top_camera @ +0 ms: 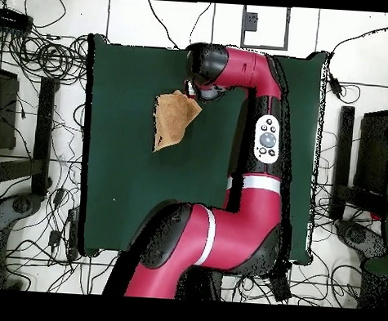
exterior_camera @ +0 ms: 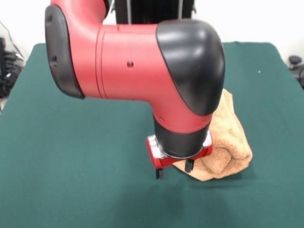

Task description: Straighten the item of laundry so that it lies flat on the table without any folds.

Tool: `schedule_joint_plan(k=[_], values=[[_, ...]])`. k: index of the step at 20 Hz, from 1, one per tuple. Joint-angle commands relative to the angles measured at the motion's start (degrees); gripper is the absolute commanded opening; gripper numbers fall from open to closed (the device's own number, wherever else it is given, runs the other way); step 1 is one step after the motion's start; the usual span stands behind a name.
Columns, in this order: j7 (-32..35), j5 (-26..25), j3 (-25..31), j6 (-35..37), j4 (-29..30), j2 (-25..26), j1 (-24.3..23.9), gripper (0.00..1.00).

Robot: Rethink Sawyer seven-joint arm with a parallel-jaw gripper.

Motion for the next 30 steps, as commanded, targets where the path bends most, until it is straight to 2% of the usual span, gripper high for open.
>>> schedule_joint_plan(k=[1,5,10,17,22,27,30], values=[[11.81,0.22,0.64,6.11,0.49,6.22,3.74,1.00],[12.23,0.40,0.38,8.78,-1.24,6.94,4.07,1.00],[12.83,0.95,0.03,8.50,-0.77,6.48,4.18,1.00],[13.23,2.50,-0.92,8.62,2.31,3.71,4.04,1.00],[14.50,4.68,-1.38,12.18,3.25,0.96,4.37,1.00],[15.07,6.21,-1.67,13.80,2.84,0.52,4.71,1.00],[15.34,7.08,-1.89,11.94,4.29,0.37,4.93,1.00]])
